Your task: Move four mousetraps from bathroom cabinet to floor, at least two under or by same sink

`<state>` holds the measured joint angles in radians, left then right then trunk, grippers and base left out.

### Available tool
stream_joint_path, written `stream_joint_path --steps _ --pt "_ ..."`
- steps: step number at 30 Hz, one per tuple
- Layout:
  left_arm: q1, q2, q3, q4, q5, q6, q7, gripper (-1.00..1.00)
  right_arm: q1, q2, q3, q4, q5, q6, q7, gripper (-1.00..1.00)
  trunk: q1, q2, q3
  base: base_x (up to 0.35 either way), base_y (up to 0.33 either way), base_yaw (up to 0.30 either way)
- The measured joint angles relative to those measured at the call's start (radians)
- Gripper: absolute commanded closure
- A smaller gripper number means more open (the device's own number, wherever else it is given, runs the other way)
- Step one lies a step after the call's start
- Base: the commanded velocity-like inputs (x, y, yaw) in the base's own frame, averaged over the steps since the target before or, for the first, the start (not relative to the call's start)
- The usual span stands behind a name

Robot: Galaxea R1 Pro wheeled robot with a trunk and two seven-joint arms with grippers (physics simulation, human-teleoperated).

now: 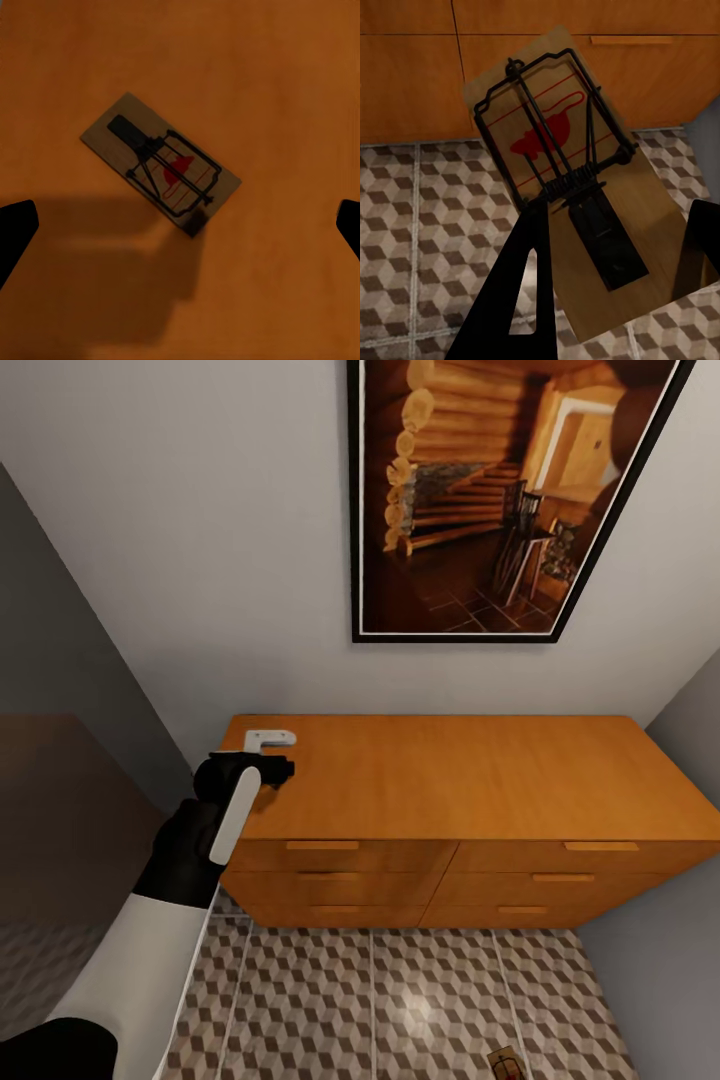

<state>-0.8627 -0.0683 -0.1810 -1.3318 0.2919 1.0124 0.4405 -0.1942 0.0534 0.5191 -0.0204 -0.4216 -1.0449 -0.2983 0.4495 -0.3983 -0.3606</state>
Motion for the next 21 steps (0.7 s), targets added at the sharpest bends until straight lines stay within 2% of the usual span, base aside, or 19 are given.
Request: stream_joint_path --steps 11,21 --pt "-0.023 -0.005 0.013 0.032 0.005 0.003 0.000 -1.00 0.000 0.001 0.001 0.000 0.000 0.000 0.000 1.00 0.000 0.000 0.000 0.000 0.000 0.000" --pt "-0.159 -0.012 0.051 0.195 0.023 0.004 0.000 -1.00 0.000 0.002 0.001 0.000 0.000 0.000 0.001 1.00 0.000 0.000 0.000 0.000 0.000 0.000"
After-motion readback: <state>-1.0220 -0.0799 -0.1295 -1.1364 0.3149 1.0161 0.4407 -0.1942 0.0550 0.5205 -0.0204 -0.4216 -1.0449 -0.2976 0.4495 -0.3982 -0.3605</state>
